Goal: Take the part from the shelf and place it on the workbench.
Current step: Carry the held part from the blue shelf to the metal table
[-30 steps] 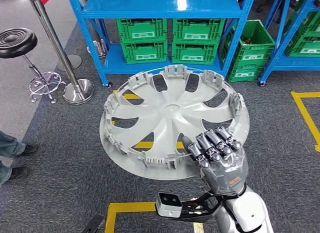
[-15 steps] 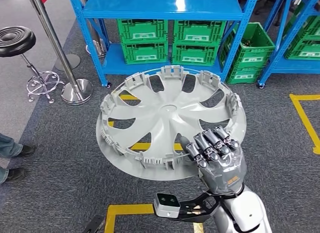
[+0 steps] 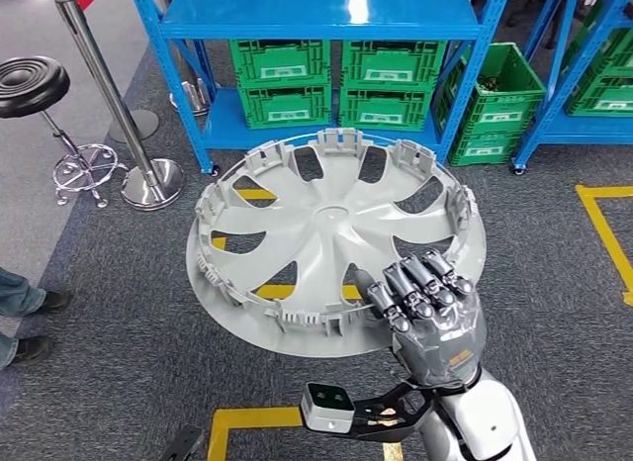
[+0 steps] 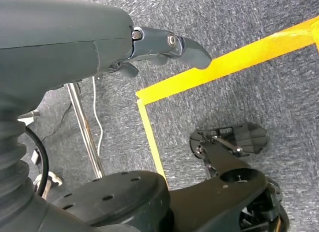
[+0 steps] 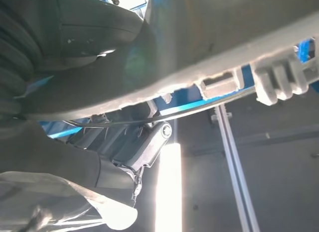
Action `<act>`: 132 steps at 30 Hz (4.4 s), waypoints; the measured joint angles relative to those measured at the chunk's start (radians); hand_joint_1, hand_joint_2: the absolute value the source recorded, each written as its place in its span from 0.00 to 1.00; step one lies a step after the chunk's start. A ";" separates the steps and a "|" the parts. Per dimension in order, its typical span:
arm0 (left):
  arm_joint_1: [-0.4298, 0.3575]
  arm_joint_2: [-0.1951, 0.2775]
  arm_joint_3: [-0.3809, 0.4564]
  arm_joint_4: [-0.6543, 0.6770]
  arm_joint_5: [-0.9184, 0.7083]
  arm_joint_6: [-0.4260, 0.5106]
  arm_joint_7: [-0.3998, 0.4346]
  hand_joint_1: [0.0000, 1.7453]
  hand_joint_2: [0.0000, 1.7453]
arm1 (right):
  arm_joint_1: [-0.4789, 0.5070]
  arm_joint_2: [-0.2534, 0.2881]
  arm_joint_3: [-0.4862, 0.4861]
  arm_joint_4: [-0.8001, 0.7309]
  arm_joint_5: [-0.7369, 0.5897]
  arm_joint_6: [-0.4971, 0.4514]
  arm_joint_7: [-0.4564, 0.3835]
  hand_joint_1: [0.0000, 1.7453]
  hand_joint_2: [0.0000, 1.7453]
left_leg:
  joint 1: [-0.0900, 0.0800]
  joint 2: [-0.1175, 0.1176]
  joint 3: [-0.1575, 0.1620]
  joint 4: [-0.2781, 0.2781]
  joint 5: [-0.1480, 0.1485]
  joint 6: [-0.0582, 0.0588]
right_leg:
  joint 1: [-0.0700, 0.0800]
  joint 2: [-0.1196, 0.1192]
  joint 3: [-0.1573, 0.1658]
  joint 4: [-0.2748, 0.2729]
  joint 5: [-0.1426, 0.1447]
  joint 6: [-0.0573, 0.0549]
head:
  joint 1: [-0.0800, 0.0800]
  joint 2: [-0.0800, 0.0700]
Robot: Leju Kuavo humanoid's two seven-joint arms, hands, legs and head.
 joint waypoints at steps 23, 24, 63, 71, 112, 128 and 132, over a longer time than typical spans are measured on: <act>0.004 -0.001 0.000 0.000 -0.003 -0.001 -0.004 0.00 1.00 | -0.001 -0.004 0.011 0.003 0.000 0.000 0.019 1.00 1.00 | 0.005 -0.003 -0.017 -0.003 0.023 -0.003 | -0.002 0.001 0.037 -0.015 -0.019 0.000 | -0.005 0.000; 0.004 -0.001 0.000 0.000 -0.003 -0.001 -0.004 0.00 1.00 | -0.001 -0.004 0.013 0.003 0.000 0.000 0.022 1.00 1.00 | 0.004 -0.003 -0.017 -0.003 0.023 -0.002 | -0.003 0.001 0.037 -0.015 -0.019 0.004 | -0.005 0.000; -0.011 0.004 -0.024 0.001 -0.017 0.009 0.005 0.00 1.00 | -0.009 -0.016 0.051 0.005 0.000 0.000 0.063 1.00 1.00 | 0.007 -0.018 0.005 -0.032 0.026 0.024 | -0.012 0.030 -0.039 0.061 -0.050 0.031 | -0.007 0.000; -0.007 0.000 -0.025 0.001 -0.017 0.007 0.005 0.00 1.00 | -0.012 -0.018 0.052 0.005 0.000 0.000 0.063 1.00 1.00 | 0.001 0.041 0.007 -0.026 0.020 0.027 | -0.009 -0.019 -0.069 0.133 -0.058 0.036 | -0.006 0.000; 0.044 0.016 0.042 0.002 0.095 0.079 0.017 0.00 1.00 | 0.036 0.021 0.034 -0.307 0.000 -0.001 -0.087 1.00 1.00 | 0.005 0.026 -0.025 0.149 -0.114 -0.020 | 0.000 -0.023 0.016 -0.025 0.017 -0.023 | -0.004 0.000; 0.045 0.023 0.026 0.005 0.085 0.061 0.045 0.00 1.00 | 0.052 0.028 0.018 -0.329 0.000 -0.001 -0.078 1.00 1.00 | 0.018 0.006 0.041 -0.026 -0.005 0.018 | -0.006 0.007 -0.118 0.201 -0.085 0.034 | 0.013 0.000; 0.044 0.024 0.023 0.006 0.084 0.055 0.054 0.00 1.00 | 0.055 0.028 0.018 -0.323 0.000 -0.001 -0.077 1.00 1.00 | 0.015 0.055 0.041 -0.025 -0.008 0.017 | -0.007 -0.017 -0.096 0.185 -0.047 0.033 | 0.013 0.000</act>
